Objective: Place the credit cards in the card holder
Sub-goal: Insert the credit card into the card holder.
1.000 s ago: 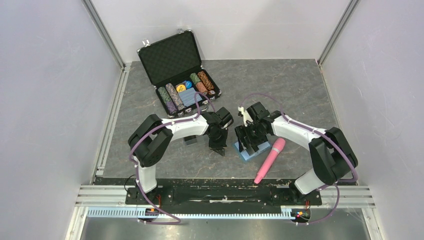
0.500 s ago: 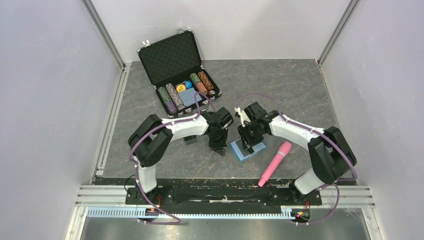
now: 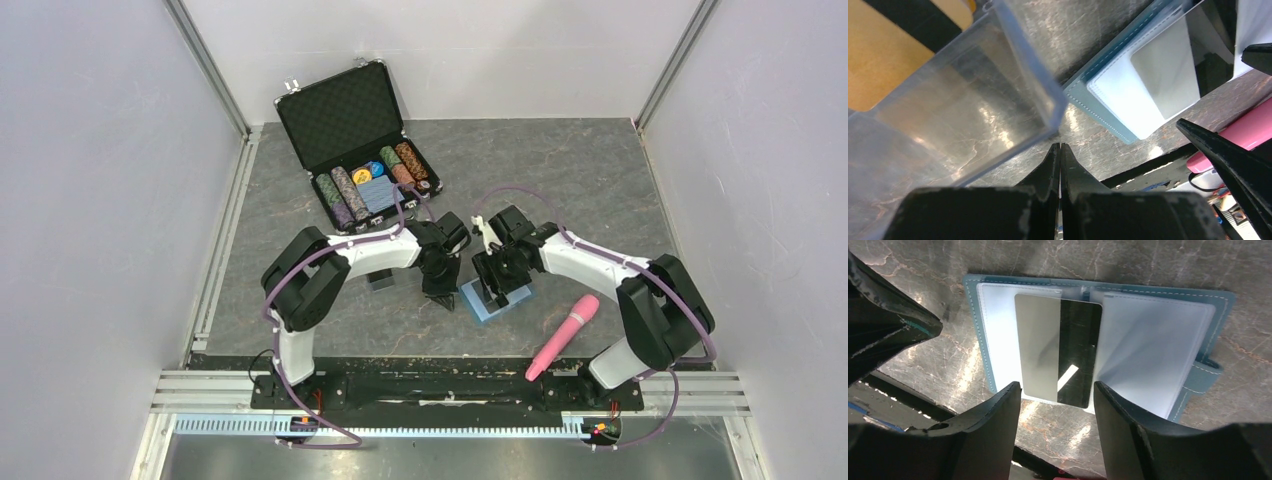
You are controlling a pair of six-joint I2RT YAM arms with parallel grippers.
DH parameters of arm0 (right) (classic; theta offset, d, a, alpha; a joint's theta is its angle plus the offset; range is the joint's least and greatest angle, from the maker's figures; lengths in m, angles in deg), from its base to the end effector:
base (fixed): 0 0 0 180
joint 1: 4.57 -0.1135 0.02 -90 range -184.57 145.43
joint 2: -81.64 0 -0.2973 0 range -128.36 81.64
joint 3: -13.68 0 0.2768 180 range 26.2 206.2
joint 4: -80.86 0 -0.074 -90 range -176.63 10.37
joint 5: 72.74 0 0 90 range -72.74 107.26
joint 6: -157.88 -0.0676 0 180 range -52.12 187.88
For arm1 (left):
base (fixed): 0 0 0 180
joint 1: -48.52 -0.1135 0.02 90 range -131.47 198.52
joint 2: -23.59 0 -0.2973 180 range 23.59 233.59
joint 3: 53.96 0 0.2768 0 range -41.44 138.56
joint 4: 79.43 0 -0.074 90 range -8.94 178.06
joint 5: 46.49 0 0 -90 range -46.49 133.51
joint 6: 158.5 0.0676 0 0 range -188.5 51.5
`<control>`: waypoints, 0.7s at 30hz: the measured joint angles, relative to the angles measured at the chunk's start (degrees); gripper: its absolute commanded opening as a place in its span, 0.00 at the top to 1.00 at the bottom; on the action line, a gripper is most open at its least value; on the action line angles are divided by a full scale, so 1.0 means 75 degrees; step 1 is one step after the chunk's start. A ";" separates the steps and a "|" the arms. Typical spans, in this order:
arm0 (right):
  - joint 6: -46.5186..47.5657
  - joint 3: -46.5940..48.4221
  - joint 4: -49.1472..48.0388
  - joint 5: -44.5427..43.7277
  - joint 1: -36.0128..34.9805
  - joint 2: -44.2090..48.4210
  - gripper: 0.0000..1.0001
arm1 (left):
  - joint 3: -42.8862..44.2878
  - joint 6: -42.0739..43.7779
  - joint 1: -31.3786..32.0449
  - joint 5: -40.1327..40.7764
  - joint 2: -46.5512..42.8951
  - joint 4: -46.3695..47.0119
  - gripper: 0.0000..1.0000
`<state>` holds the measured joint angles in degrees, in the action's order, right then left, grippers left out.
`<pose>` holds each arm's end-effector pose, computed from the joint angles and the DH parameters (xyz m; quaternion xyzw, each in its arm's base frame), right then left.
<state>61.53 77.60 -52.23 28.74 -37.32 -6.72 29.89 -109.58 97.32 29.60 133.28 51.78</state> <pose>0.2520 0.1781 0.1633 -0.2400 0.9522 0.1470 0.1189 0.2554 -0.3164 0.1381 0.0824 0.9804 -0.1787 0.0092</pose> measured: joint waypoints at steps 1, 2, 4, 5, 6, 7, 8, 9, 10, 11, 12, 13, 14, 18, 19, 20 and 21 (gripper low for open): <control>0.0000 0.0000 0.0000 -0.0038 0.0012 0.0012 0.42 | 0.0041 0.0000 0.0009 -0.0020 0.0029 0.0000 0.98; 0.0000 0.0000 0.0000 -0.0082 0.0029 0.0015 0.43 | 0.0082 0.0000 0.0020 -0.0032 0.0058 0.0009 0.98; 0.0003 0.0000 0.0000 -0.0117 0.0073 0.0015 0.46 | 0.0157 0.0000 0.0038 -0.0041 0.0117 0.0000 0.98; 0.0012 0.0000 0.0000 -0.0114 0.0105 0.0015 0.49 | 0.0207 0.0000 0.0050 -0.0064 0.0154 0.0000 0.98; 0.0023 0.0000 -0.0006 -0.0105 0.0134 0.0012 0.51 | 0.0248 0.0000 0.0061 -0.0085 0.0184 0.0003 0.98; 0.0032 0.0000 -0.0009 -0.0079 0.0152 0.0003 0.54 | 0.0306 0.0000 0.0067 -0.0114 0.0233 0.0012 0.98; 0.0035 -0.0003 -0.0017 -0.0012 0.0169 -0.0017 0.56 | 0.0373 0.0000 0.0076 -0.0160 0.0280 0.0017 0.98; 0.0032 -0.0012 -0.0041 0.0076 0.0187 -0.0041 0.59 | 0.0431 0.0000 0.0085 -0.0192 0.0323 0.0026 0.98; 0.0017 -0.0050 -0.0102 0.0195 0.0198 -0.0067 0.60 | 0.0481 0.0000 0.0099 -0.0210 0.0367 0.0041 0.98; -0.0003 -0.0111 -0.0166 0.0344 0.0198 -0.0087 0.62 | 0.0525 0.0003 0.0111 -0.0216 0.0399 0.0047 0.98; -0.0020 -0.0184 -0.0201 0.0493 0.0195 -0.0099 0.63 | 0.0574 0.0003 0.0117 -0.0224 0.0434 0.0058 0.98; -0.0041 -0.0254 -0.0230 0.0627 0.0195 -0.0117 0.63 | 0.0612 0.0003 0.0125 -0.0236 0.0469 0.0064 0.98; -0.0064 -0.0306 -0.0242 0.0743 0.0195 -0.0137 0.64 | 0.0662 0.0003 0.0131 -0.0242 0.0507 0.0058 0.98; -0.0137 -0.0356 -0.0271 0.1207 0.0207 -0.0303 0.68 | 0.0866 0.0026 0.0157 -0.0230 0.0664 0.0052 0.98; -0.0157 -0.0356 -0.0277 0.1306 0.0239 -0.0318 0.69 | 0.0901 0.0026 0.0154 -0.0221 0.0685 0.0050 0.98; -0.0187 -0.0356 -0.0286 0.1411 0.0251 -0.0338 0.70 | 0.0915 0.0029 0.0154 -0.0195 0.0699 0.0047 0.98; -0.0219 -0.0356 -0.0294 0.1492 0.0254 -0.0356 0.71 | 0.0930 0.0029 0.0146 -0.0154 0.0708 0.0023 0.98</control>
<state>59.89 74.93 -54.44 39.93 -35.42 -9.38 36.86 -109.36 98.41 28.44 138.59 51.96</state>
